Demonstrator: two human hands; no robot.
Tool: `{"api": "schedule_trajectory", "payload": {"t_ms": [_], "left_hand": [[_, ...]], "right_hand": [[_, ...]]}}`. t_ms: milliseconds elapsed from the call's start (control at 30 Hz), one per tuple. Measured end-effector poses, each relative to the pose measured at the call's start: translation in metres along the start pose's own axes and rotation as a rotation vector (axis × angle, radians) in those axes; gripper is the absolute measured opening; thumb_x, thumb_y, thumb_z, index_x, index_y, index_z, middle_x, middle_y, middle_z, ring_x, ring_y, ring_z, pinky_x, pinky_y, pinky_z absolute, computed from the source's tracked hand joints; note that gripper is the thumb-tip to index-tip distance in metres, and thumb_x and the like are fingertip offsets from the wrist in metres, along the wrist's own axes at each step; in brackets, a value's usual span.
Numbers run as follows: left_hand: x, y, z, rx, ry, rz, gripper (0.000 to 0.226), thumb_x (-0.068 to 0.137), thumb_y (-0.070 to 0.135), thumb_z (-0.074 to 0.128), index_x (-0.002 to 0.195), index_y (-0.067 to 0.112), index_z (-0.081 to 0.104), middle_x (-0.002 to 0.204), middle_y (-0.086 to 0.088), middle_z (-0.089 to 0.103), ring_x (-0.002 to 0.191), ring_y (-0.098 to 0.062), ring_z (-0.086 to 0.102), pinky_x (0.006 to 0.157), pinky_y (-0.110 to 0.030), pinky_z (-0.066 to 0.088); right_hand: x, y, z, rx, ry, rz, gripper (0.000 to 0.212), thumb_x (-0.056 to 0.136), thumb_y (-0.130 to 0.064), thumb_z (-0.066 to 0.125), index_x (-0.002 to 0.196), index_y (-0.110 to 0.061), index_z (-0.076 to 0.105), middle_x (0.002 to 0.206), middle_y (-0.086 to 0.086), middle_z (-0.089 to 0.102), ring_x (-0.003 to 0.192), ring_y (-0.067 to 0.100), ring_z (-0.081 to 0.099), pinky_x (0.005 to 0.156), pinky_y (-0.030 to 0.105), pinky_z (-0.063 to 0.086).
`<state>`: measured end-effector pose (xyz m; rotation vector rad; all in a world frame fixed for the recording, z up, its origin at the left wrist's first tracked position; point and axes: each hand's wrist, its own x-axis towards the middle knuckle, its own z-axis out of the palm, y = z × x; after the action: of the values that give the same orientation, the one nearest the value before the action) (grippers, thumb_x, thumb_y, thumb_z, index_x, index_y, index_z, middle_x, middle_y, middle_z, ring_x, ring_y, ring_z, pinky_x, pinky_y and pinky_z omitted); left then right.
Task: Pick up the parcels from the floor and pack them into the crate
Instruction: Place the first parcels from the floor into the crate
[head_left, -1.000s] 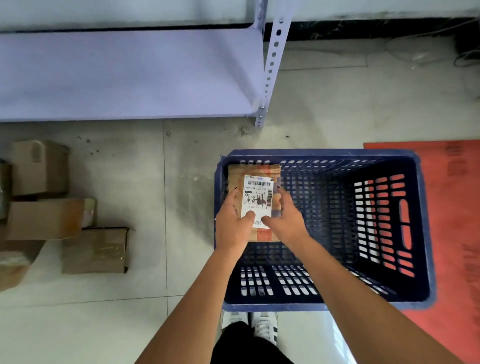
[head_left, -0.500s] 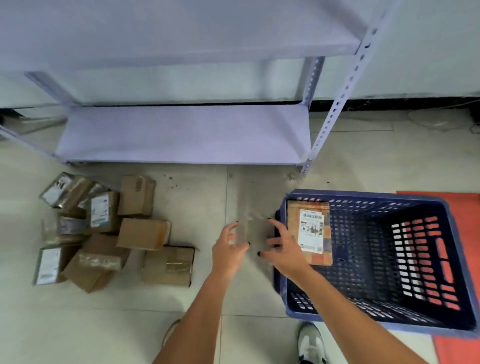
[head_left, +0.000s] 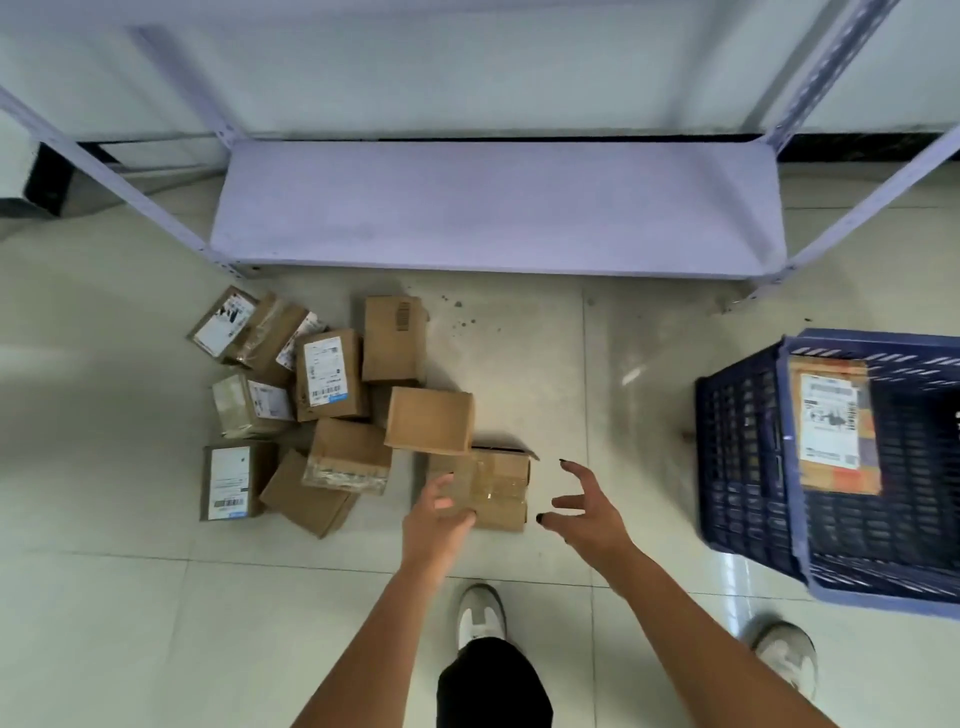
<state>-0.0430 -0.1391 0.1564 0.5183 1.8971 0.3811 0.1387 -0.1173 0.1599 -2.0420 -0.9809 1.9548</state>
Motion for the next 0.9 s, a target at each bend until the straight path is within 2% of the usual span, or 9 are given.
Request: {"api": "schedule_trajectory", "payload": {"t_ms": [133,267,400,467,567,633,700,800,900], "left_hand": [[0.028,-0.011,-0.045,0.0,0.029,0.0,0.052,0.084,0.01,0.062,0.132,0.021,0.046,0.129,-0.01,0.055,0.091,-0.018,0.055,0.056,-0.015,0.042],[0.069,-0.019,-0.065,0.0,0.062,-0.036,0.059,0.083,0.011,0.063,0.137,0.018,0.041,0.136,-0.01,0.051,0.112,-0.023,0.053,0.085,-0.027,0.041],[0.12,-0.02,-0.071,-0.008,0.085,-0.035,0.069,0.083,0.012,0.064,0.144,0.018,0.031,0.143,-0.01,0.044,0.124,-0.026,0.05,0.097,-0.03,0.039],[0.147,-0.021,-0.07,0.005,0.085,0.003,0.072,0.082,0.012,0.065,0.144,0.019,0.03,0.145,-0.01,0.041,0.125,-0.025,0.049,0.105,-0.039,0.041],[0.179,-0.023,-0.067,0.046,0.09,0.03,0.076,0.08,0.015,0.067,0.145,0.022,0.028,0.147,-0.008,0.039,0.128,-0.026,0.047,0.104,-0.046,0.042],[0.198,-0.025,-0.065,0.054,0.094,0.022,0.076,0.081,0.015,0.066,0.145,0.023,0.026,0.147,-0.006,0.039,0.13,-0.025,0.044,0.109,-0.043,0.038],[0.211,-0.026,-0.062,0.035,0.075,0.008,0.075,0.083,0.014,0.064,0.146,0.022,0.026,0.147,-0.006,0.039,0.132,-0.024,0.043,0.11,-0.036,0.033],[0.215,-0.026,-0.054,-0.015,0.024,-0.004,0.07,0.084,0.013,0.062,0.145,0.023,0.029,0.142,-0.005,0.046,0.127,-0.022,0.047,0.103,-0.029,0.035],[0.2,-0.019,-0.053,-0.064,0.027,-0.006,0.066,0.083,0.013,0.061,0.143,0.024,0.035,0.137,-0.002,0.051,0.122,-0.02,0.051,0.099,-0.027,0.038]], "right_hand": [[0.019,-0.014,0.048,-0.016,-0.013,0.016,0.067,0.08,-0.014,0.069,0.136,-0.032,0.037,0.111,0.006,0.057,0.091,0.019,0.055,0.073,0.021,0.044],[0.053,-0.026,0.08,-0.048,-0.023,0.035,0.067,0.08,-0.014,0.069,0.137,-0.03,0.036,0.113,0.004,0.054,0.098,0.019,0.055,0.066,0.019,0.043],[0.103,-0.034,0.1,-0.094,0.005,0.028,0.072,0.081,-0.016,0.068,0.142,-0.028,0.032,0.13,0.009,0.051,0.113,0.023,0.053,0.089,0.032,0.049],[0.128,-0.036,0.106,-0.118,0.017,0.037,0.072,0.083,-0.018,0.067,0.143,-0.028,0.029,0.132,0.009,0.05,0.11,0.025,0.054,0.085,0.027,0.045],[0.159,-0.036,0.114,-0.096,0.036,0.061,0.075,0.086,-0.018,0.064,0.147,-0.028,0.022,0.142,0.005,0.044,0.114,0.02,0.049,0.081,0.016,0.036],[0.175,-0.036,0.118,-0.094,0.036,0.069,0.078,0.087,-0.018,0.062,0.149,-0.026,0.016,0.143,0.003,0.042,0.113,0.017,0.044,0.08,0.017,0.029],[0.187,-0.035,0.122,-0.095,0.029,0.084,0.081,0.086,-0.019,0.063,0.15,-0.026,0.013,0.145,0.002,0.04,0.126,0.021,0.042,0.084,0.019,0.024],[0.195,-0.034,0.13,-0.083,0.014,0.079,0.083,0.083,-0.021,0.067,0.149,-0.026,0.017,0.143,0.001,0.043,0.122,0.021,0.047,0.088,0.024,0.034],[0.181,-0.041,0.13,-0.06,0.028,0.073,0.079,0.082,-0.023,0.068,0.147,-0.025,0.023,0.138,-0.002,0.047,0.112,0.017,0.048,0.088,0.025,0.036]]}}
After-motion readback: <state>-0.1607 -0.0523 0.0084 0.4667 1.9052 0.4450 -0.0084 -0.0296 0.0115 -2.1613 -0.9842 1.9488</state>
